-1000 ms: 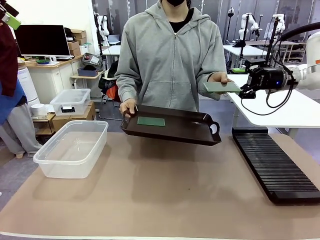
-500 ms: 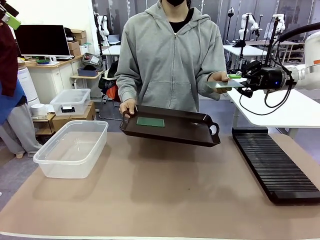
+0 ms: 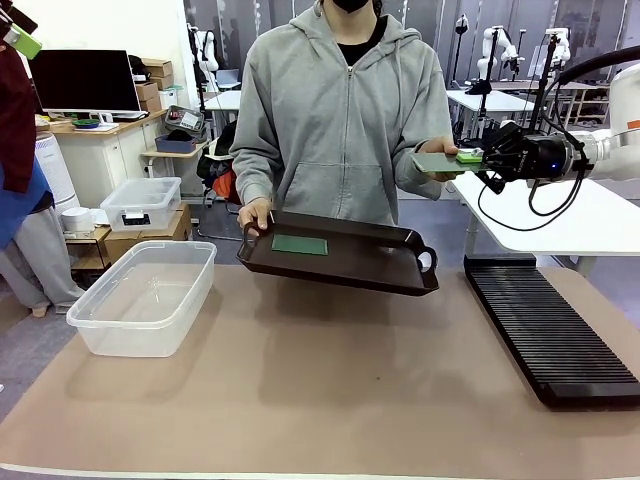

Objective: Sort PCBs into racks and boxes based on the side picked up.
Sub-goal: Pick up the Blank PCB handed by the Human, then if the short side of the Blank PCB is picked up, insert it into the PCB Rack ; if the long side is picked up, place it in the Organizing box.

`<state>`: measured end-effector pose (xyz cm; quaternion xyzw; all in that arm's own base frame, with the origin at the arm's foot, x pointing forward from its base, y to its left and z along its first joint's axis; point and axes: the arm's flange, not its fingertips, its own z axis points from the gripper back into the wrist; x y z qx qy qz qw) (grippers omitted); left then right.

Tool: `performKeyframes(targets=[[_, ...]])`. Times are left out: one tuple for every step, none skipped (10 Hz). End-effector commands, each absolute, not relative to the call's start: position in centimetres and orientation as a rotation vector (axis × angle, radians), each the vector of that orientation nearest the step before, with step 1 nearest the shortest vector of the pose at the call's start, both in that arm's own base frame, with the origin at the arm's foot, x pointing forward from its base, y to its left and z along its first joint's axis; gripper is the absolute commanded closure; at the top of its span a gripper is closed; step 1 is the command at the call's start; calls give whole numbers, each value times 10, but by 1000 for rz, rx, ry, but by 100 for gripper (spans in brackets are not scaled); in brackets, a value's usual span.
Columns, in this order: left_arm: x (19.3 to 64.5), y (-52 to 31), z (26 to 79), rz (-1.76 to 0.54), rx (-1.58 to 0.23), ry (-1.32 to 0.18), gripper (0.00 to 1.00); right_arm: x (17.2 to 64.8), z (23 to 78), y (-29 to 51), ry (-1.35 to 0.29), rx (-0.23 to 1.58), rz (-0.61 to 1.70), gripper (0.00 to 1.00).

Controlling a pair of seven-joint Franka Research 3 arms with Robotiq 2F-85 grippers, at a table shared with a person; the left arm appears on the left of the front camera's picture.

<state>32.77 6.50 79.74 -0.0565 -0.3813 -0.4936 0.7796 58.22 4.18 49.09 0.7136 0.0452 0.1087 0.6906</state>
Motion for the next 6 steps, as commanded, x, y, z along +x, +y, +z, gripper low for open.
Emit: performKeyframes(targets=[[327,65,796,-1066,-119,-821,0,585,493,40,134,1608,248,100],[327,65,796,-1066,-119,-821,0,586,493,40,134,1603,238,100],[327,65,796,-1066,-119,-821,0,585,493,42,123,1599,204,100],[327,65,796,-1066,-119,-821,0,582,491,42,108,1598,244,100],[327,65,796,-1066,-119,-821,0,582,491,42,108,1598,244,100],[327,65,796,-1066,-119,-821,0,582,491,42,108,1598,244,100]])
